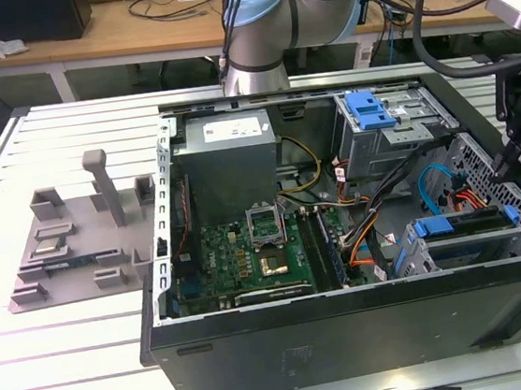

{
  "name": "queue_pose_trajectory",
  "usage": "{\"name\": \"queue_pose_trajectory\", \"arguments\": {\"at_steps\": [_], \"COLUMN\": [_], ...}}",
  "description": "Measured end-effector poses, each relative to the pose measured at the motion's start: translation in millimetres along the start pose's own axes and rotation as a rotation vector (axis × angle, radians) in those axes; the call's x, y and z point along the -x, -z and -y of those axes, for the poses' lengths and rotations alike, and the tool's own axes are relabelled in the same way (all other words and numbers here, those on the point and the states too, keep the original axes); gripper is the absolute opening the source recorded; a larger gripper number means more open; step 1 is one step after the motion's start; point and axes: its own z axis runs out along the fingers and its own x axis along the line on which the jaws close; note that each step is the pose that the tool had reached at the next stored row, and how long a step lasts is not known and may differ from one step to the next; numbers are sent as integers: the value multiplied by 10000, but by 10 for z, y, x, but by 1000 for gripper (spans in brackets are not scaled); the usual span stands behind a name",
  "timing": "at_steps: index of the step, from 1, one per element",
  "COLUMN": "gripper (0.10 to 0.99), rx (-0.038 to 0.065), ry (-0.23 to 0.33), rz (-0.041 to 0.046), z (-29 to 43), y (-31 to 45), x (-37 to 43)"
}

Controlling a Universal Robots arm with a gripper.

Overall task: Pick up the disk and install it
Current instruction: 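Insert the second disk wire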

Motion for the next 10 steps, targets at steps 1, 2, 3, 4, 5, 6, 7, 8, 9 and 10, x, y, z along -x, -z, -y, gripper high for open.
{"name": "queue_pose_trajectory", "arguments": {"at_steps": [1, 2, 3, 4, 5, 6, 7, 8, 9, 10], "gripper": [169, 235, 302, 302, 302, 302, 302, 302, 302, 302], "rx": [0, 0, 0, -1, 0, 0, -1, -1, -1, 0], "ry": [0, 0, 0, 0, 0, 0, 1, 7, 17, 32], "rz": [0, 0, -1, -6, -2, -1, -2, -1, -1, 1], "z": [0, 0, 0, -1, -4, -18, -33, -57, -82, -109], "y": [1, 1, 2, 5, 2, 0, -3, -9, -17, -30], "x": [0, 0, 0, 13, 26, 57, 82, 97, 106, 113]}}
